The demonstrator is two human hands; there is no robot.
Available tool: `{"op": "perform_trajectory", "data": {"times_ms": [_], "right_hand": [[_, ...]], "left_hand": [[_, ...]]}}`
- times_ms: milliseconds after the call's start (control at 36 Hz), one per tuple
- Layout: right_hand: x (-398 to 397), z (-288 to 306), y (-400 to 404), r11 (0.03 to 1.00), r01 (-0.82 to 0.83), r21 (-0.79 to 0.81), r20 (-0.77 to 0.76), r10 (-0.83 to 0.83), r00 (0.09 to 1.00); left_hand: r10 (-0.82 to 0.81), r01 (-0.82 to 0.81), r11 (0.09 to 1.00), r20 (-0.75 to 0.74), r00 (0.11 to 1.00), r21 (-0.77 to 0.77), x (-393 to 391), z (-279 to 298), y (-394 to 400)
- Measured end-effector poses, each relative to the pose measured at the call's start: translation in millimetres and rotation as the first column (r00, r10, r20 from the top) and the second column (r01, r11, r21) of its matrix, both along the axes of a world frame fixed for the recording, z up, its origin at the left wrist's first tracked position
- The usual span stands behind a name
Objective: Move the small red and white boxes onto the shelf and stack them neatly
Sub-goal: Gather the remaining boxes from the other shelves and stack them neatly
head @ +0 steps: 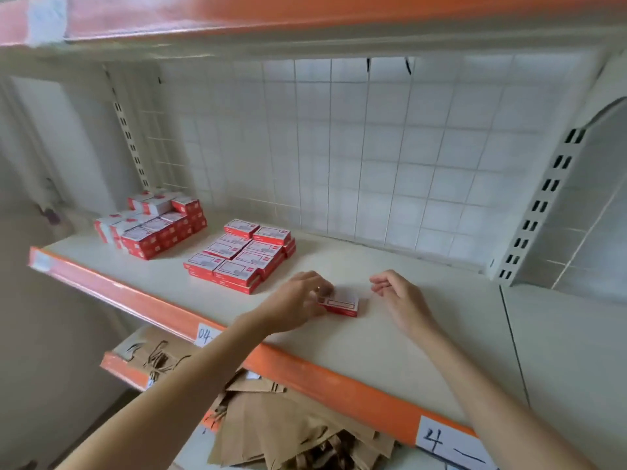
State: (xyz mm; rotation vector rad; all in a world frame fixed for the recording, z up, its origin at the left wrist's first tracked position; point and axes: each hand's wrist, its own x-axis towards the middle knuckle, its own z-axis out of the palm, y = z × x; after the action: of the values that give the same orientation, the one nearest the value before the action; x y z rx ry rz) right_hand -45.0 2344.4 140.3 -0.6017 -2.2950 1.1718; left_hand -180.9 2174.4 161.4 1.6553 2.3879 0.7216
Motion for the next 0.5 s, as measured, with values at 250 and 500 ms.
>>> {"op": "perform_trajectory", "data": {"times_ms": [250, 500], "right_hand": [[-5, -5, 7, 1.000, -0.008, 0.007, 0.016, 0.008, 1.000], [-3, 0, 2, 1.000, -0.023, -0.009, 0.019, 0.023, 1.000]], "left_hand": [[0.097, -0.117, 0.988, 0.192, 0.977, 0.096, -27, -6, 14], [0.087, -0.101, 0.988, 0.123, 0.989, 0.114, -28, -12, 13]]}}
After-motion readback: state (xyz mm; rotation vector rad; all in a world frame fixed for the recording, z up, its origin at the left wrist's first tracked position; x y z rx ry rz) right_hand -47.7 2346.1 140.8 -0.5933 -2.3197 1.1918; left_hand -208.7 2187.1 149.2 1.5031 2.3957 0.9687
